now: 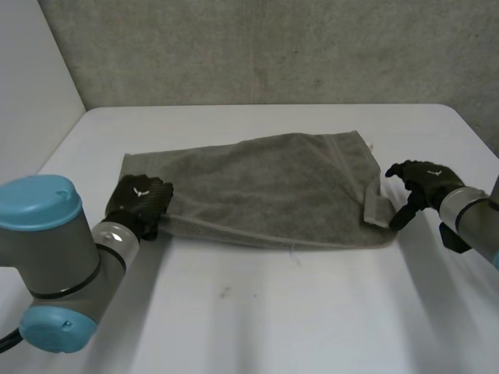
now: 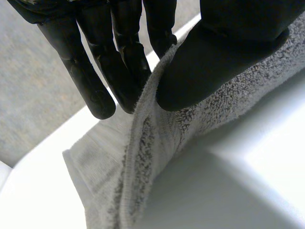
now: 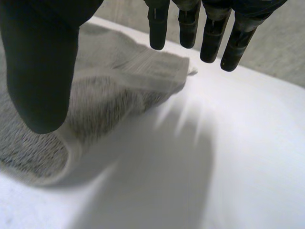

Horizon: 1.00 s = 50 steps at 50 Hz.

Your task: Fold the towel.

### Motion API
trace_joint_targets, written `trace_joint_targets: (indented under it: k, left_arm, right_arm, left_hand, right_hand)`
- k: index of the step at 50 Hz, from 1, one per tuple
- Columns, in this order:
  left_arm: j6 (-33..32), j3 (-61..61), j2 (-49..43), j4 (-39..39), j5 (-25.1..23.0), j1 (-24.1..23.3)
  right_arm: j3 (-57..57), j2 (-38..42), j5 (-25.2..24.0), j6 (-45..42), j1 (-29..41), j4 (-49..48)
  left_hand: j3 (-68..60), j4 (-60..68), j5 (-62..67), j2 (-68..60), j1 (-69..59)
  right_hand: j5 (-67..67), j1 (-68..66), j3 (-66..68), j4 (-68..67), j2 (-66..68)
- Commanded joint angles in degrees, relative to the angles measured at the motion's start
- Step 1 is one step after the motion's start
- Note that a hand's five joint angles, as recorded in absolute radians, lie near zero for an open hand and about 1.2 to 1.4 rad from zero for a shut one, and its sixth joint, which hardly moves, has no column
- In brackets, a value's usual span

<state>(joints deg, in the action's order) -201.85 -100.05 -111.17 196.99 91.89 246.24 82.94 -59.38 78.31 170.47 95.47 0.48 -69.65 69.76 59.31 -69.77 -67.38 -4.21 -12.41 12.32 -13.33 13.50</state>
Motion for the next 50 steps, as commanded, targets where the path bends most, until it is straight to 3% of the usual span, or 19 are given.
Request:
trace_joint_targets:
  k: [1,9,14,20,24,28,34,36,46,50]
  left_arm:
    - [0.14,0.03,4.03,-1.52,-0.05,-0.67]
    - [0.49,1.79,8.78,-3.28,-0.05,-1.20]
    - [0.58,4.16,9.92,-3.98,0.04,-1.72]
    - [0.67,6.01,9.83,-4.77,0.04,-2.08]
    - [0.67,7.32,9.74,-4.94,0.04,-2.08]
    - [0.76,8.12,9.66,-4.95,0.04,-2.08]
    - [0.84,8.91,9.39,-4.94,0.13,-1.81]
    - [1.54,9.26,9.31,-4.94,0.13,-1.64]
    - [3.92,9.79,9.31,-4.94,0.13,-0.93]
    - [4.01,9.88,9.31,-4.94,0.13,0.03]
  right_arm:
    - [1.70,-4.25,-0.09,-0.84,-1.78,-0.13]
    - [5.39,-11.54,-2.73,-6.11,-1.60,-0.48]
    - [10.22,-14.35,-9.57,-12.61,1.19,0.13]
    - [11.46,-14.53,-10.72,-9.71,7.98,-0.13]
    - [11.28,-12.61,-11.25,-1.74,11.22,-1.09]
    - [9.62,-5.76,-11.08,3.55,13.51,-3.99]
    - [8.47,-1.00,-10.64,3.47,14.74,-6.90]
    - [7.25,1.72,-9.15,3.47,14.57,-9.61]
    - [6.01,3.40,-5.01,-1.63,14.04,-14.99]
    - [6.27,2.44,-4.13,-5.48,9.31,-14.55]
  left_hand:
    - [-10.35,10.24,10.69,-10.23,-12.62]
    - [-10.35,10.24,10.69,-10.23,-12.62]
    - [-10.35,10.24,10.69,-10.23,-12.62]
    - [-10.35,10.24,10.69,-10.23,-12.62]
    - [-10.35,10.24,10.69,-10.23,-12.62]
    - [-10.35,10.24,10.69,-10.23,-12.62]
    - [-10.35,10.24,10.69,-10.23,-12.62]
    - [-10.35,10.24,10.69,-10.23,-12.62]
    - [-10.35,10.24,10.69,-10.23,-12.62]
    - [-10.35,10.24,10.69,-10.23,-12.62]
  right_hand:
    - [4.21,2.41,-2.32,3.33,-3.50]
    - [4.21,2.41,-2.32,3.33,-3.50]
    - [4.21,2.41,-2.32,3.33,-3.50]
    - [4.21,2.41,-2.32,3.33,-3.50]
    - [4.21,2.41,-2.32,3.33,-3.50]
    - [2.96,1.16,-1.07,2.08,-2.25]
    - [-2.77,-4.57,4.66,-3.65,3.48]
    - [-14.47,-16.28,16.36,-15.36,15.18]
    - [-28.00,-29.80,29.89,-28.88,28.71]
    - [-35.72,-37.52,37.61,-36.60,36.43]
